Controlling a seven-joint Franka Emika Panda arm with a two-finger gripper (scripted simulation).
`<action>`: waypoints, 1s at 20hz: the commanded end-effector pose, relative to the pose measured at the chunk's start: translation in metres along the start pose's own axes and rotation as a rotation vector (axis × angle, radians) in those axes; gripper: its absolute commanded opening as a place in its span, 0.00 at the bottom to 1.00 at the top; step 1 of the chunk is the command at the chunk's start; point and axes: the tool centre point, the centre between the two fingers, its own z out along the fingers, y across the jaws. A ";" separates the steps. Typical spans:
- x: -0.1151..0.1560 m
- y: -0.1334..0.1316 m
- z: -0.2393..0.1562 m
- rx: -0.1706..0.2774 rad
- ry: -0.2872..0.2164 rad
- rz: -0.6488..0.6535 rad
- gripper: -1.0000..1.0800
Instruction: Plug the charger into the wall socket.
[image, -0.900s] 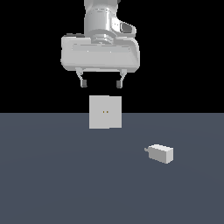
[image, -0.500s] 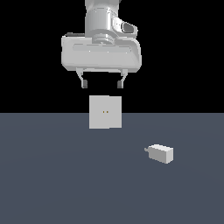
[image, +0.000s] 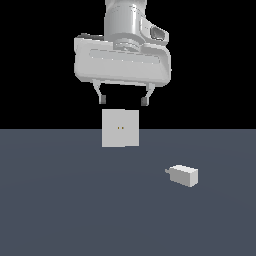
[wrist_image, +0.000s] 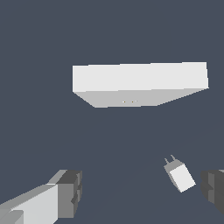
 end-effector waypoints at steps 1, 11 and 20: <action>-0.007 0.005 0.004 0.005 0.018 -0.027 0.96; -0.030 0.029 0.023 0.026 0.094 -0.142 0.96; -0.044 0.048 0.039 0.043 0.150 -0.227 0.96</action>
